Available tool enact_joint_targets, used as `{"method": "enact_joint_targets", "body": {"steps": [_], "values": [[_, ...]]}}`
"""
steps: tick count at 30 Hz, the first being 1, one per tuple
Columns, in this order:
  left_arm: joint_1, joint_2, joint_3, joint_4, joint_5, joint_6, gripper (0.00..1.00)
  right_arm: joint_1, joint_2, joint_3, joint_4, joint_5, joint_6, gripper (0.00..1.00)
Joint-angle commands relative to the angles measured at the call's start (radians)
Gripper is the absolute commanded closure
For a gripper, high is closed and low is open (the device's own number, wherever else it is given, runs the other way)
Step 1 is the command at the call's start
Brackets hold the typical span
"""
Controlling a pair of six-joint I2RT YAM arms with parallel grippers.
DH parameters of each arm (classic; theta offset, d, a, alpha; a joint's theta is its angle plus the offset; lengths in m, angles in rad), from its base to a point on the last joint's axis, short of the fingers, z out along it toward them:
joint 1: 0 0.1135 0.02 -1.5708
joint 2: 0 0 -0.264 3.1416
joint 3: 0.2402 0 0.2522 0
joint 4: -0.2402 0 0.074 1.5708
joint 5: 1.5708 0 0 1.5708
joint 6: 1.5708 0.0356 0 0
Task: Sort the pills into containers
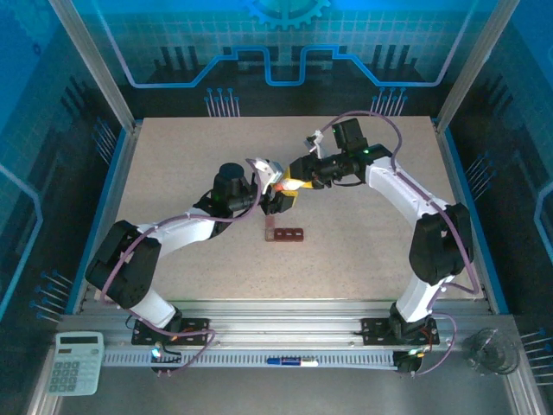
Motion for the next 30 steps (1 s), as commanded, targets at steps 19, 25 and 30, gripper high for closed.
{"method": "enact_joint_targets", "body": {"steps": [19, 25, 30], "values": [[-0.005, 0.007, 0.052, 0.003, 0.031, -0.027, 0.45, -0.021, -0.033, -0.029, 0.025, -0.043, 0.011, 0.66], [-0.005, 0.014, 0.056, 0.007, 0.038, -0.03, 0.46, -0.022, -0.028, -0.029, 0.024, -0.045, 0.011, 0.66], [-0.004, 0.017, 0.062, 0.004, 0.045, -0.033, 0.51, -0.022, -0.029, -0.031, 0.026, -0.046, 0.011, 0.66]]}}
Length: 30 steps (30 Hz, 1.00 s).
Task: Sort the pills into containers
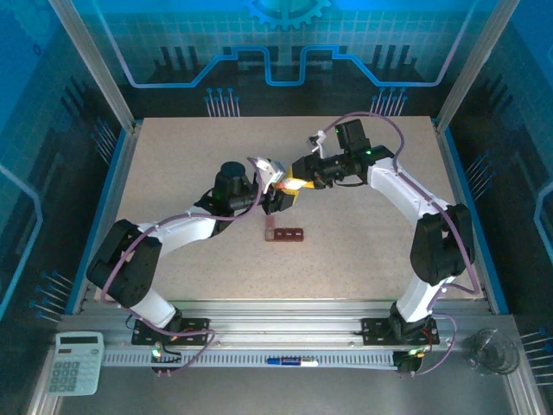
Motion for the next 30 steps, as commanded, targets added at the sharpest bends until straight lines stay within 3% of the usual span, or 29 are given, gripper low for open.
{"method": "enact_joint_targets", "body": {"steps": [1, 8, 16, 22, 25, 30], "values": [[-0.004, 0.006, 0.041, 0.019, 0.017, -0.026, 0.53, -0.007, -0.025, -0.011, 0.003, -0.023, 0.007, 0.66], [-0.004, 0.005, 0.044, 0.018, 0.023, -0.045, 0.68, -0.01, -0.03, -0.016, 0.002, -0.023, 0.005, 0.65], [-0.002, -0.002, 0.037, 0.02, 0.013, -0.071, 0.88, -0.084, -0.089, -0.004, 0.006, -0.023, 0.022, 0.35], [-0.002, -0.011, 0.039, 0.021, 0.02, -0.095, 0.96, -0.164, -0.175, -0.035, 0.039, -0.009, 0.069, 0.27], [-0.003, -0.007, 0.043, 0.029, 0.023, -0.113, 1.0, -0.17, -0.216, -0.054, 0.04, 0.046, 0.084, 0.27], [-0.002, -0.005, 0.028, 0.093, 0.024, -0.147, 1.0, -0.142, -0.286, -0.115, 0.039, 0.25, 0.128, 0.26]]}}
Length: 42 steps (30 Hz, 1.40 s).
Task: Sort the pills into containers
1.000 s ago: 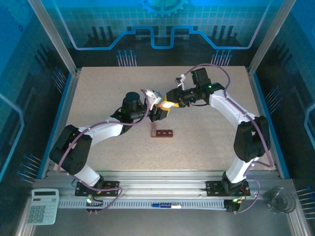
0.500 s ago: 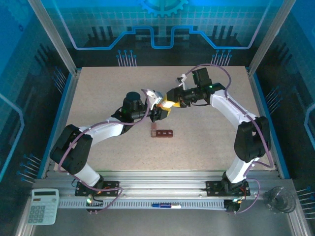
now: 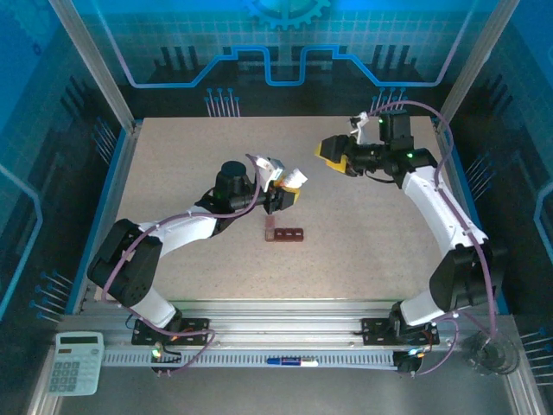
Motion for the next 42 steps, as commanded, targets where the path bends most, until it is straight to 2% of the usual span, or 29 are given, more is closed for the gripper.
{"method": "enact_joint_targets", "body": {"steps": [1, 7, 11, 15, 19, 29, 37, 42], "values": [[0.003, -0.008, 0.016, 0.099, 0.008, -0.045, 1.0, 0.027, -0.057, -0.062, 0.007, 0.183, 0.061, 0.26], [0.002, -0.021, -0.045, 0.265, -0.028, -0.071, 1.0, 0.094, -0.102, -0.096, 0.04, 0.335, 0.089, 0.22], [0.003, -0.011, -0.08, 0.369, -0.038, -0.078, 1.0, 0.136, -0.089, -0.07, 0.048, 0.367, 0.09, 0.21], [0.003, 0.014, -0.08, 0.41, -0.033, -0.084, 1.0, 0.169, -0.062, -0.039, 0.058, 0.378, 0.093, 0.21], [0.003, 0.058, -0.102, 0.523, -0.025, -0.088, 1.0, 0.201, -0.035, -0.01, 0.063, 0.385, 0.09, 0.21], [0.001, 0.093, -0.099, 0.549, -0.013, -0.087, 1.0, 0.24, -0.005, 0.03, 0.056, 0.391, 0.079, 0.22], [0.0, 0.09, -0.096, 0.547, -0.003, -0.099, 1.0, 0.266, 0.033, 0.059, 0.049, 0.376, 0.069, 0.31], [-0.001, 0.087, -0.097, 0.539, 0.0, -0.101, 1.0, 0.274, 0.045, 0.069, 0.043, 0.373, 0.057, 0.46]]}}
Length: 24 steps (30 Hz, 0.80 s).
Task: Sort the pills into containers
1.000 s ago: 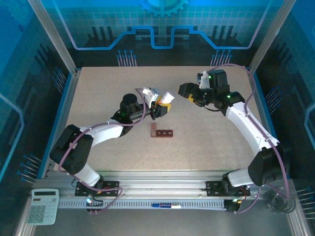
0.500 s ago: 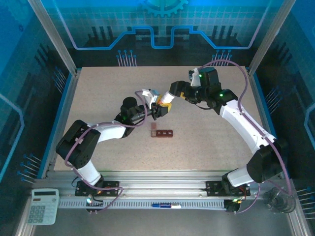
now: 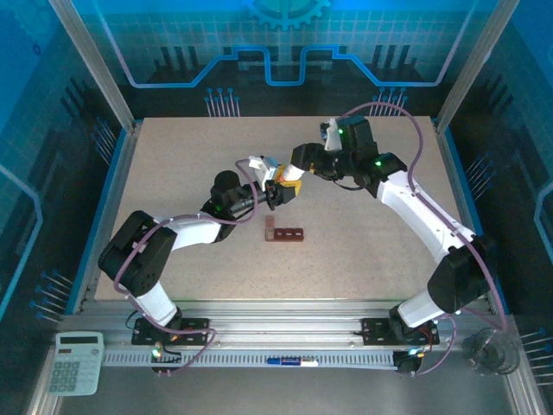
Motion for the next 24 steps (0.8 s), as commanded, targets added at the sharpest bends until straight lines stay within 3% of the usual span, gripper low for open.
{"method": "enact_joint_targets", "body": {"steps": [1, 7, 11, 17, 22, 24], "values": [[0.0, -0.002, -0.006, 0.043, 0.026, -0.02, 1.0, 0.013, 0.009, 0.036, -0.001, -0.007, -0.022, 0.49], [0.0, -0.006, -0.001, 0.033, 0.033, -0.021, 1.0, 0.014, 0.016, 0.034, -0.014, -0.019, -0.057, 0.62], [0.002, -0.01, 0.003, 0.023, 0.054, -0.022, 1.0, 0.003, 0.024, 0.029, -0.001, -0.077, -0.148, 0.65], [0.017, -0.014, 0.016, 0.037, 0.147, -0.102, 1.0, -0.039, 0.0, -0.017, 0.055, -0.247, -0.449, 0.64], [0.041, 0.0, 0.013, 0.123, 0.206, -0.212, 1.0, -0.095, -0.021, -0.087, 0.181, -0.389, -0.432, 0.64], [0.048, 0.011, 0.015, 0.156, 0.213, -0.248, 1.0, -0.097, -0.02, -0.086, 0.184, -0.398, -0.428, 0.58]]}}
